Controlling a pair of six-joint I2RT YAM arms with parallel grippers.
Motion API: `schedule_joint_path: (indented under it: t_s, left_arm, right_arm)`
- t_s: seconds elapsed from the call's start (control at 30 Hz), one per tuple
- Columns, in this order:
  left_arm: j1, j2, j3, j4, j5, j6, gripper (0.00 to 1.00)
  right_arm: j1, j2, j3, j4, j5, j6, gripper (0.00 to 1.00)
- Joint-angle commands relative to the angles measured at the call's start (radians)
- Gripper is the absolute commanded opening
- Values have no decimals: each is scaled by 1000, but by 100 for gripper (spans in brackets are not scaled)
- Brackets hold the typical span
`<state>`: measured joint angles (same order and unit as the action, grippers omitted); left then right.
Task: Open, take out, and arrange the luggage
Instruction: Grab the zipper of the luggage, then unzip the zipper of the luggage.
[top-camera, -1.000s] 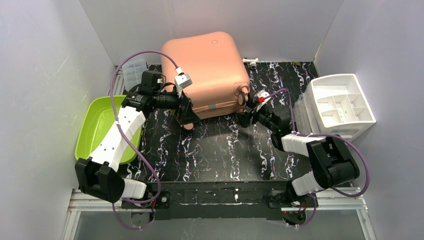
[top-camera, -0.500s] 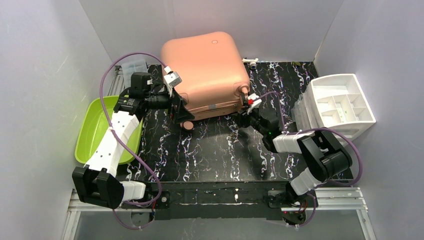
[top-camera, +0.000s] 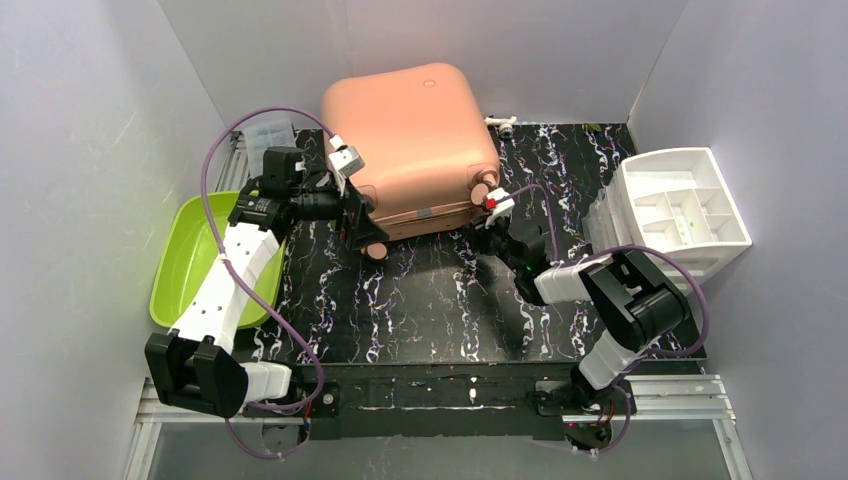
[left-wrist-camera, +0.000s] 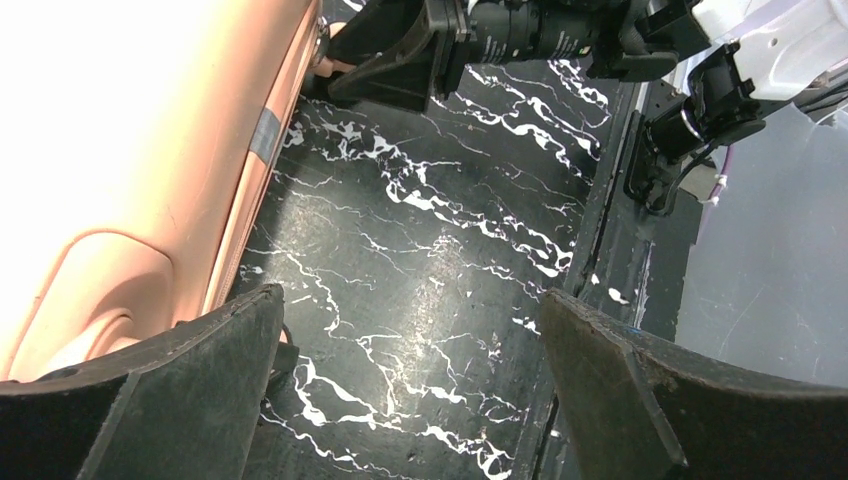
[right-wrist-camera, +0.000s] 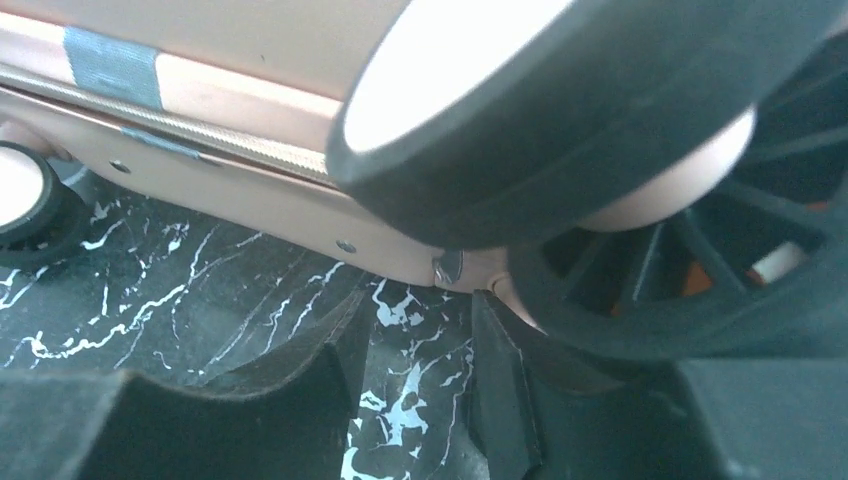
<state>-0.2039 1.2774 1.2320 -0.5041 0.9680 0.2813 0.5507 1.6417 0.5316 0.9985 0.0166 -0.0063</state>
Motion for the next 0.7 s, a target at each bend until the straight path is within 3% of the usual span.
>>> schedule_joint_path:
  t_s: [0.0, 0.3, 0.37, 0.53, 0.67]
  left_arm:
    - [6, -26, -29, -71, -19, 86, 99]
    - [6, 16, -57, -141, -154, 172, 99]
    - [6, 30, -61, -134, -177, 165, 99]
    - [6, 34, -98, -72, -255, 115, 99]
    - [5, 22, -129, -25, -389, 83, 99]
  right_arm:
    - [-8, 25, 82, 134, 20, 42, 49]
    - [-1, 40, 82, 180, 55, 37, 46]
    - [-1, 61, 95, 189, 75, 30, 37]
    - [-1, 89, 111, 199, 122, 8, 1]
    - [-8, 68, 99, 188, 157, -24, 1]
